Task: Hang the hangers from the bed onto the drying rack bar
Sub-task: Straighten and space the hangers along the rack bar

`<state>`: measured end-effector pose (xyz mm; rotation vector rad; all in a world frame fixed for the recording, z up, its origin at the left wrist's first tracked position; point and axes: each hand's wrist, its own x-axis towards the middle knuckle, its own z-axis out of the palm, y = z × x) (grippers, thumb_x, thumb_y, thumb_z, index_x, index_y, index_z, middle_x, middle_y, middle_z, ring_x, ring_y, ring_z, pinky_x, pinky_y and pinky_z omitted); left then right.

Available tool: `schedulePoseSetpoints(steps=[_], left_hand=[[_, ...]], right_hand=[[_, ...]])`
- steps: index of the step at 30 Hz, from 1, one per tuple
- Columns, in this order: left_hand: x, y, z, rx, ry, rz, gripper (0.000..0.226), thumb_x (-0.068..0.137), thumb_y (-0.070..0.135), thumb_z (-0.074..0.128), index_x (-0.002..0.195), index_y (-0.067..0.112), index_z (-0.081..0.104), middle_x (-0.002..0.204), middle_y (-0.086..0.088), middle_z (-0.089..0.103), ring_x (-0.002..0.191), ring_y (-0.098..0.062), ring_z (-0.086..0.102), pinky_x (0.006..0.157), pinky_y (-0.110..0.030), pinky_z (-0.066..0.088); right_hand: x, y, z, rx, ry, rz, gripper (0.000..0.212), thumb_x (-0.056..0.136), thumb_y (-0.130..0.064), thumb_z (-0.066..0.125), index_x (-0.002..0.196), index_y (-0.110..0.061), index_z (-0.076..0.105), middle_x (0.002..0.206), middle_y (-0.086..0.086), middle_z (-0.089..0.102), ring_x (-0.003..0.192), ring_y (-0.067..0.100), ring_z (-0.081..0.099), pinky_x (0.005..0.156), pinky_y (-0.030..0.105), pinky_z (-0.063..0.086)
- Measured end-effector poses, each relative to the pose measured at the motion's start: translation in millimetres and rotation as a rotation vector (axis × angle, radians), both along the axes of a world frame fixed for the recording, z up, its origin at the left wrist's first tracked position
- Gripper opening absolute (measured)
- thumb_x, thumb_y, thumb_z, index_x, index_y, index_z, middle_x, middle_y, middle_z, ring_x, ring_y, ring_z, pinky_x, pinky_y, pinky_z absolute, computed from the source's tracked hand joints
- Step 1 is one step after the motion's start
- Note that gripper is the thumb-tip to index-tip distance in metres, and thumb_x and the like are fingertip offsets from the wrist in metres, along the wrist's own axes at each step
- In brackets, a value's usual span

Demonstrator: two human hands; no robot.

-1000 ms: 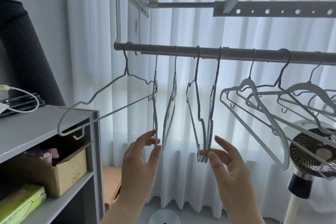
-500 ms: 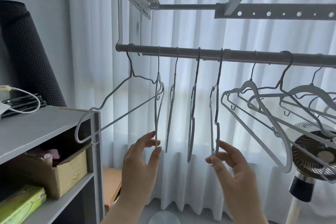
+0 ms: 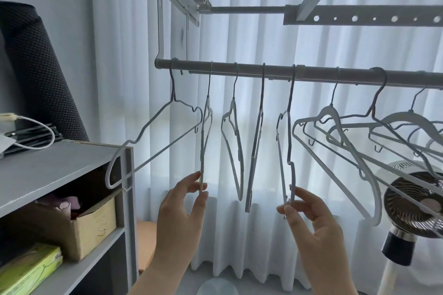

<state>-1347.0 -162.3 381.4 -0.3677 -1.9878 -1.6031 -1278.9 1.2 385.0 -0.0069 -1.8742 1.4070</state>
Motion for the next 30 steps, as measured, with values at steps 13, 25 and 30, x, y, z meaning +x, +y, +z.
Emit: schedulePoseSetpoints(steps=[13,25,30], left_hand=[[-8,-40,5,-0.175,0.494,0.499,0.032,0.085,0.037,0.047,0.109,0.015,0.051,0.108,-0.017,0.061,0.104,-0.023,0.045,0.098,-0.028,0.031],[-16,-55,15,-0.163,-0.012,0.283,0.040,0.089,0.014,0.055,0.128,0.008,0.050,0.107,-0.012,0.066,0.108,-0.031,0.058,0.095,-0.047,0.045],[-14,-50,21,0.003,-0.044,0.125,0.034,0.089,0.009,0.053,0.123,0.009,0.053,0.094,-0.003,0.067,0.104,-0.025,0.060,0.101,-0.043,0.042]], right_hand=[[9,-26,14,0.037,0.253,-0.301,0.036,0.062,-0.051,0.040,0.087,-0.077,0.039,0.099,-0.057,0.041,0.097,-0.010,0.037,0.079,-0.015,0.018],[0,-42,2,0.169,0.279,-0.252,0.037,0.066,-0.047,0.041,0.094,-0.073,0.044,0.105,-0.052,0.044,0.108,-0.029,0.033,0.084,-0.013,0.021],[-4,-44,-1,0.248,0.235,-0.277,0.036,0.064,-0.051,0.041,0.093,-0.073,0.044,0.106,-0.032,0.047,0.111,-0.019,0.034,0.096,-0.003,0.020]])
